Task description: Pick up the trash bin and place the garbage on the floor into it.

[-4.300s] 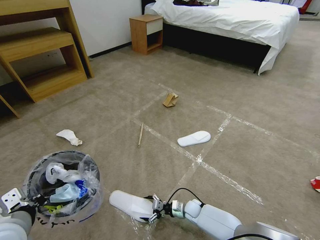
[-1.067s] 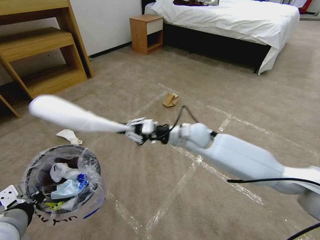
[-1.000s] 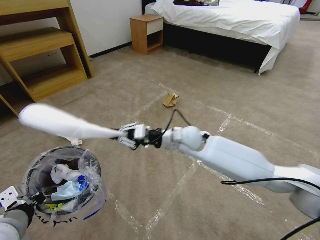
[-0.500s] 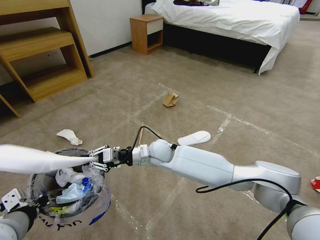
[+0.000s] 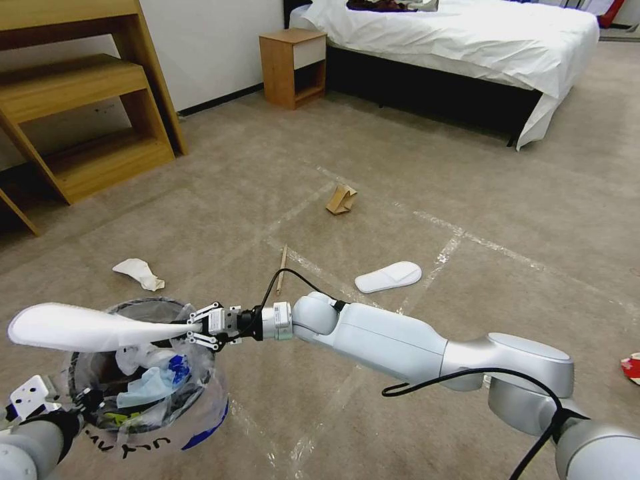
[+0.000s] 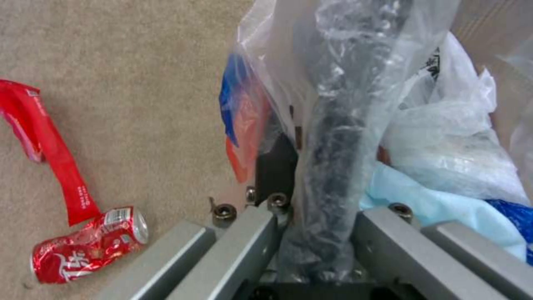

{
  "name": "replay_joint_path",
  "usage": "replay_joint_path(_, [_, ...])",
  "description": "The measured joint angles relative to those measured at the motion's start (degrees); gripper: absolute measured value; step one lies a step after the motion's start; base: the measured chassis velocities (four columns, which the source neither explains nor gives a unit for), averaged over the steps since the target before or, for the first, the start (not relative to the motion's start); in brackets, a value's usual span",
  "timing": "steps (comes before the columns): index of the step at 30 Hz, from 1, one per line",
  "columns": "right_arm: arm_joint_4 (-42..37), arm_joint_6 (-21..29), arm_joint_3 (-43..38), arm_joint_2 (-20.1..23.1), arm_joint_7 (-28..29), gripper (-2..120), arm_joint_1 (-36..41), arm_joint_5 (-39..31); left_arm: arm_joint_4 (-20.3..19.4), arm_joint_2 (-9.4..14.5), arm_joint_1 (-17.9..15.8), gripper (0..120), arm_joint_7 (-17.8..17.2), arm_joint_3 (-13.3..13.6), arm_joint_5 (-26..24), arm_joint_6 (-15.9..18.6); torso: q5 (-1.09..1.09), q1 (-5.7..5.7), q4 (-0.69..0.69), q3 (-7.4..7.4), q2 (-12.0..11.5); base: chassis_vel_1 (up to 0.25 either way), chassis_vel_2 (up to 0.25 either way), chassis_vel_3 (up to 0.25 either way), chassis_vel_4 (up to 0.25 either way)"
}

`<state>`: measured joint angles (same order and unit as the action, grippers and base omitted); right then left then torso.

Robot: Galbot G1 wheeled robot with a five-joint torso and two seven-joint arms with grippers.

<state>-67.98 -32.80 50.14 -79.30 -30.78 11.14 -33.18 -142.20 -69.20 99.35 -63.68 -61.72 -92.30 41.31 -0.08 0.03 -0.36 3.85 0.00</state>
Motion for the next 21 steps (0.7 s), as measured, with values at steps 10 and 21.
replay_joint_path(10, [3.3,-0.5,-1.6,-1.5,0.0,3,0.1,-0.1,1.1,0.5,-0.9,0,0.0,0.4,-0.4,-0.1,0.0,0.0,0.0,0.0,0.0,0.0,0.0,0.0,0.0])
replay_joint_path(21, [1.7,0.0,-3.0,-1.7,0.5,3,0.7,-0.1,2.6,0.9,-1.9,0,0.4,1.2,-0.2,-0.3,0.0,0.0,0.0,0.0,0.0,0.0,0.0,0.0,0.0])
